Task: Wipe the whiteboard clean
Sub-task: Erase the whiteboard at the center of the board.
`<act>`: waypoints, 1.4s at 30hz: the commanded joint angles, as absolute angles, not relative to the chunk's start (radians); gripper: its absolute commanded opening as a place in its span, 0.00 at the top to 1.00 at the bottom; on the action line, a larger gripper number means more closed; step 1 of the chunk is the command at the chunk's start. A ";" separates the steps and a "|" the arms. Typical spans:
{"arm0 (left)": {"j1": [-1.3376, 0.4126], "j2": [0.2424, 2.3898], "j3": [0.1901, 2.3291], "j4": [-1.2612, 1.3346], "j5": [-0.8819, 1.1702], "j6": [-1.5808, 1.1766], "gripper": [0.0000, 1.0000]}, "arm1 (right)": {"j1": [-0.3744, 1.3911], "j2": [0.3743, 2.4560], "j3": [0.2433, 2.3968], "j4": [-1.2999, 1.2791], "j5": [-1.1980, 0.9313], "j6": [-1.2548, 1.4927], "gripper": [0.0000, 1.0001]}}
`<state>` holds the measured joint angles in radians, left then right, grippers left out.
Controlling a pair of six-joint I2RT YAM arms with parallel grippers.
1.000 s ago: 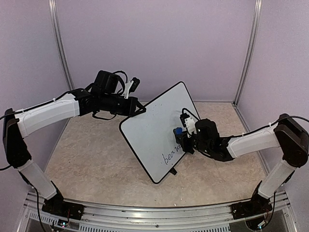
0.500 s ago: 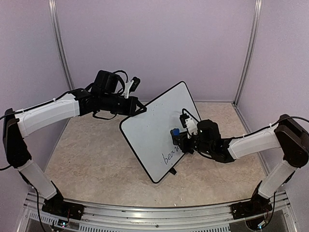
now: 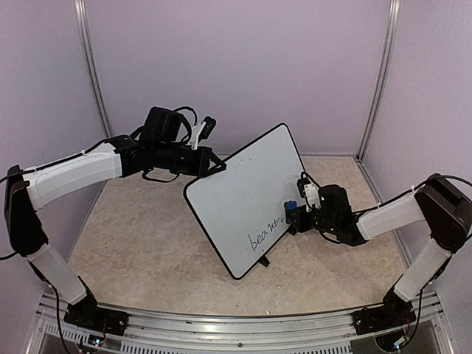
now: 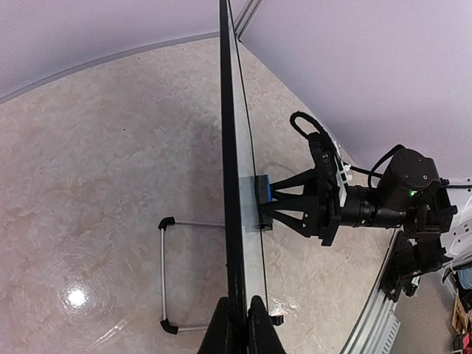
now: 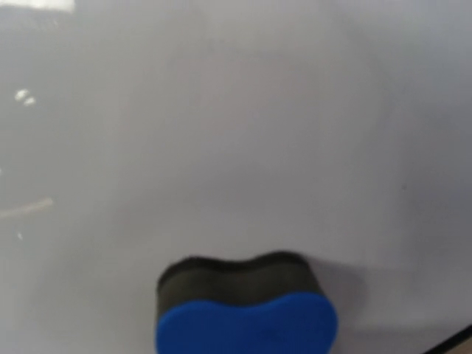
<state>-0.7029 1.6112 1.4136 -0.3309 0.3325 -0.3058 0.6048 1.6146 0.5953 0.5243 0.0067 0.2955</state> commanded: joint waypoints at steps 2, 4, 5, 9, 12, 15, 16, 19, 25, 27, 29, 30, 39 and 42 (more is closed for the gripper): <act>-0.749 1.627 1.409 -0.314 0.461 -0.191 1.00 | 0.598 1.666 0.594 0.538 -0.053 0.267 0.70; -0.749 1.628 1.410 -0.315 0.462 -0.190 1.00 | 0.602 1.672 0.595 0.560 -0.071 0.257 0.71; -0.749 1.628 1.410 -0.315 0.459 -0.191 1.00 | 0.606 1.673 0.593 0.573 -0.081 0.252 0.71; -0.749 1.626 1.410 -0.314 0.460 -0.189 1.00 | 0.647 1.673 0.582 0.620 -0.125 0.234 0.71; -0.749 1.627 1.410 -0.314 0.459 -0.189 1.00 | 0.701 1.678 0.581 0.632 -0.130 0.218 0.71; -0.748 1.628 1.410 -0.314 0.461 -0.191 1.00 | 0.750 1.693 0.595 0.614 -0.102 0.215 0.71; -0.749 1.628 1.410 -0.314 0.461 -0.190 1.00 | 0.765 1.697 0.600 0.604 -0.088 0.212 0.71; -0.747 1.628 1.410 -0.314 0.460 -0.190 1.00 | 0.805 1.708 0.608 0.586 -0.061 0.209 0.70; -0.747 1.627 1.410 -0.314 0.460 -0.190 1.00 | 0.865 1.716 0.616 0.574 -0.042 0.214 0.70; -0.747 1.626 1.410 -0.314 0.459 -0.191 1.00 | 0.887 1.716 0.623 0.565 -0.034 0.211 0.70; -0.748 1.626 1.410 -0.315 0.461 -0.192 1.00 | 0.909 1.715 0.631 0.558 -0.027 0.209 0.70; -0.748 1.626 1.410 -0.314 0.461 -0.192 1.00 | 0.921 1.715 0.635 0.555 -0.025 0.207 0.70; -0.749 1.625 1.410 -0.315 0.460 -0.194 1.00 | 1.019 1.734 0.693 0.509 0.019 0.181 0.71; -0.749 1.623 1.410 -0.314 0.457 -0.194 1.00 | 1.050 1.744 0.710 0.495 0.031 0.173 0.70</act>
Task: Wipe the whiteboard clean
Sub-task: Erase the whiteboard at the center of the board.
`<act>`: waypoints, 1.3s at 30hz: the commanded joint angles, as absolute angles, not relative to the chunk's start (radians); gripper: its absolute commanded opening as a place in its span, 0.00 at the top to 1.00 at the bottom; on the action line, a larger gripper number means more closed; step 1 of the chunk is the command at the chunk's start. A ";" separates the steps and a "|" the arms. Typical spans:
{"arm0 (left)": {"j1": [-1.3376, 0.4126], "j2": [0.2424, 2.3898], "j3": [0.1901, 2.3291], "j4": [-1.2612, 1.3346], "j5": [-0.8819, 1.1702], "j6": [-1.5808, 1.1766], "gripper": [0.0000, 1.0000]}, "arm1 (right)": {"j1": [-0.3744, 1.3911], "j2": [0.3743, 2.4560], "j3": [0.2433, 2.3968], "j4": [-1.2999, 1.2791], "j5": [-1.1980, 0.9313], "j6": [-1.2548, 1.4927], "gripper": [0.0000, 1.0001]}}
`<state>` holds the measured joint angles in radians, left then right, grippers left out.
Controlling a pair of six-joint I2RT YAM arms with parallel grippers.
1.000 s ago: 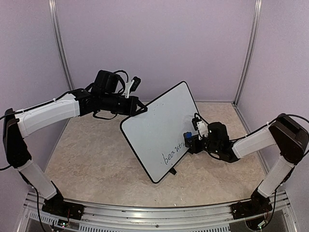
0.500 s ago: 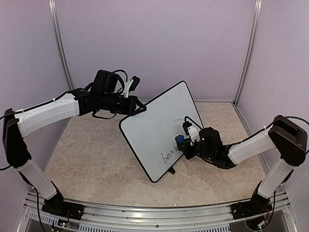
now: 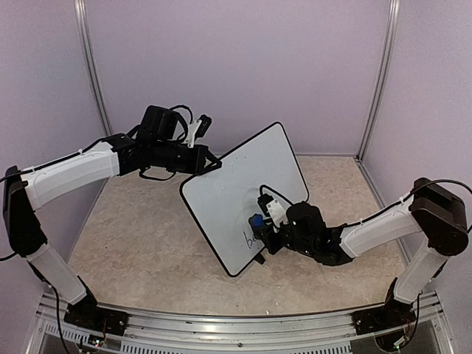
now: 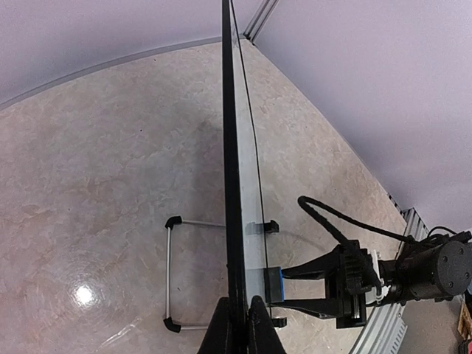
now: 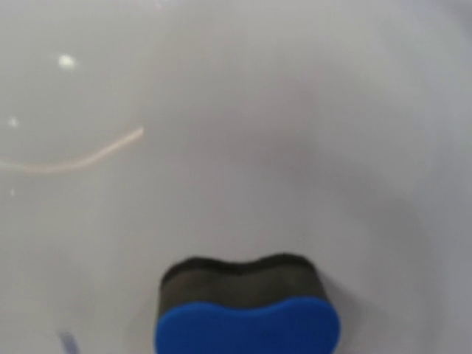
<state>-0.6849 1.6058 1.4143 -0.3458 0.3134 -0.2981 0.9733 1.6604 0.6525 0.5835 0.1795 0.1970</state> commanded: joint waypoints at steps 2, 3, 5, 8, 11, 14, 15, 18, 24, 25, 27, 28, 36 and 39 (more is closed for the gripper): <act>-0.749 1.621 1.410 -0.314 0.458 -0.194 1.00 | 1.069 1.753 0.718 0.491 0.033 0.168 0.70; -0.749 1.620 1.409 -0.314 0.458 -0.193 1.00 | 1.077 1.758 0.723 0.488 0.033 0.168 0.71; -0.749 1.618 1.409 -0.314 0.457 -0.193 1.00 | 1.091 1.765 0.729 0.485 0.034 0.165 0.71; -0.749 1.616 1.409 -0.314 0.458 -0.192 1.00 | 1.112 1.773 0.743 0.478 0.032 0.153 0.70; -0.750 1.617 1.410 -0.316 0.456 -0.192 1.00 | 1.118 1.774 0.750 0.469 0.032 0.149 0.70; -0.752 1.617 1.410 -0.316 0.457 -0.192 1.00 | 1.117 1.763 0.751 0.452 0.078 0.156 0.70; -0.752 1.616 1.409 -0.316 0.456 -0.192 1.00 | 1.116 1.759 0.751 0.445 0.090 0.153 0.70; -0.752 1.618 1.410 -0.317 0.457 -0.192 1.00 | 1.096 1.745 0.750 0.418 0.120 0.158 0.70; -0.751 1.618 1.409 -0.316 0.454 -0.190 1.00 | 0.974 1.678 0.699 0.396 0.142 0.197 0.70; -0.752 1.618 1.409 -0.316 0.455 -0.190 1.00 | 0.947 1.669 0.690 0.390 0.152 0.199 0.71; -0.752 1.620 1.410 -0.317 0.456 -0.191 1.00 | 0.902 1.659 0.685 0.374 0.167 0.203 0.71; -0.752 1.621 1.410 -0.316 0.457 -0.191 1.00 | 0.880 1.658 0.686 0.365 0.172 0.204 0.70; -0.752 1.626 1.409 -0.316 0.457 -0.192 1.00 | 0.737 1.676 0.700 0.354 0.214 0.232 0.70; -0.752 1.626 1.410 -0.316 0.457 -0.192 1.00 | 0.707 1.684 0.706 0.367 0.253 0.235 0.70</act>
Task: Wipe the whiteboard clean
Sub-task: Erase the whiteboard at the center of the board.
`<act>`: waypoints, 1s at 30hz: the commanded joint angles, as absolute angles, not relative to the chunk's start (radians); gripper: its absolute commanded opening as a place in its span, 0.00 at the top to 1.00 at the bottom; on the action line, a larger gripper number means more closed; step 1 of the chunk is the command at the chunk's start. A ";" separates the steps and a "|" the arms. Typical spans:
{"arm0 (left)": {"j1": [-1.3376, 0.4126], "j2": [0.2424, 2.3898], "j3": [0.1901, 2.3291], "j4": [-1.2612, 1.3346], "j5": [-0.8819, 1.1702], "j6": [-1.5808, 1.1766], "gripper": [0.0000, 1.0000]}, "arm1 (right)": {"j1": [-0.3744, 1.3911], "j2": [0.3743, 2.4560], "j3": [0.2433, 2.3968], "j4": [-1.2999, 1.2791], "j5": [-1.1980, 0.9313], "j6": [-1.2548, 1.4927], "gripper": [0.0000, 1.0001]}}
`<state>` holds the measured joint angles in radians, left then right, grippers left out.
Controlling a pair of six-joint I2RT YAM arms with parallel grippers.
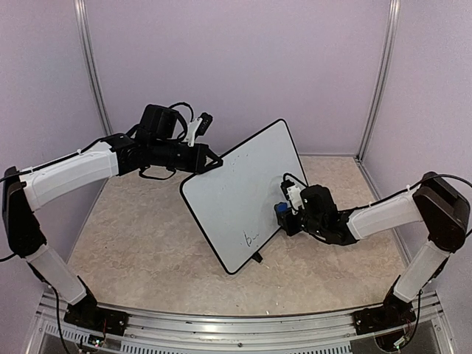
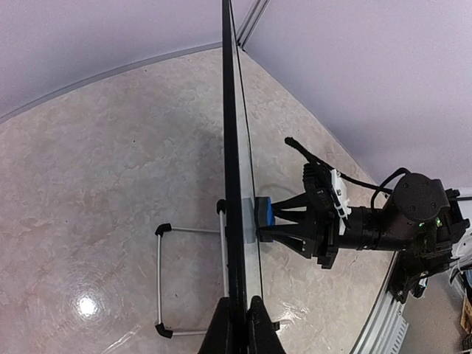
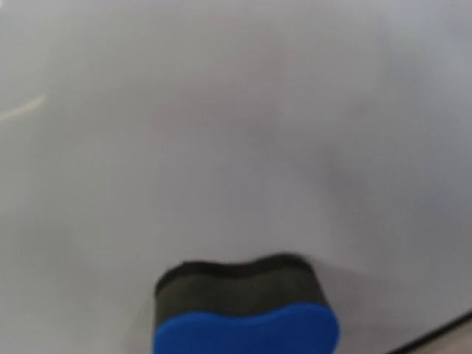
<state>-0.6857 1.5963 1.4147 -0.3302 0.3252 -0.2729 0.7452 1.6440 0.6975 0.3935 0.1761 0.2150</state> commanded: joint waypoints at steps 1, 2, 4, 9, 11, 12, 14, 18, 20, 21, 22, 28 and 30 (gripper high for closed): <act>-0.752 1.626 1.409 -0.316 0.457 -0.192 1.00 | 0.698 1.688 0.708 0.371 0.262 0.238 0.70; -0.752 1.625 1.410 -0.316 0.456 -0.191 1.00 | 0.691 1.693 0.710 0.374 0.269 0.240 0.70; -0.752 1.626 1.410 -0.316 0.456 -0.191 1.00 | 0.678 1.703 0.718 0.379 0.278 0.244 0.70; -0.752 1.623 1.410 -0.316 0.458 -0.190 1.00 | 0.671 1.737 0.737 0.382 0.320 0.243 0.71; -0.752 1.625 1.410 -0.316 0.457 -0.190 1.00 | 0.670 1.755 0.748 0.376 0.353 0.242 0.70; -0.752 1.626 1.410 -0.316 0.457 -0.192 1.00 | 0.671 1.760 0.754 0.373 0.374 0.241 0.70; -0.752 1.627 1.410 -0.316 0.460 -0.192 1.00 | 0.670 1.768 0.765 0.371 0.400 0.239 0.70; -0.752 1.630 1.409 -0.316 0.459 -0.192 1.00 | 0.670 1.765 0.781 0.394 0.387 0.221 0.70; -0.752 1.631 1.410 -0.316 0.459 -0.192 1.00 | 0.669 1.754 0.790 0.394 0.391 0.217 0.71; -0.752 1.632 1.409 -0.316 0.459 -0.192 1.00 | 0.669 1.749 0.795 0.392 0.394 0.215 0.70; -0.752 1.632 1.410 -0.316 0.457 -0.192 1.00 | 0.666 1.744 0.801 0.392 0.392 0.212 0.70; -0.750 1.636 1.410 -0.314 0.462 -0.193 1.00 | 0.662 1.756 0.826 0.396 0.345 0.188 0.70; -0.750 1.637 1.411 -0.314 0.461 -0.193 1.00 | 0.662 1.759 0.819 0.421 0.299 0.187 0.71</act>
<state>-0.6868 1.5970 1.4147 -0.3305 0.3161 -0.2897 0.6640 1.7466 0.7956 0.3676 0.3973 0.2062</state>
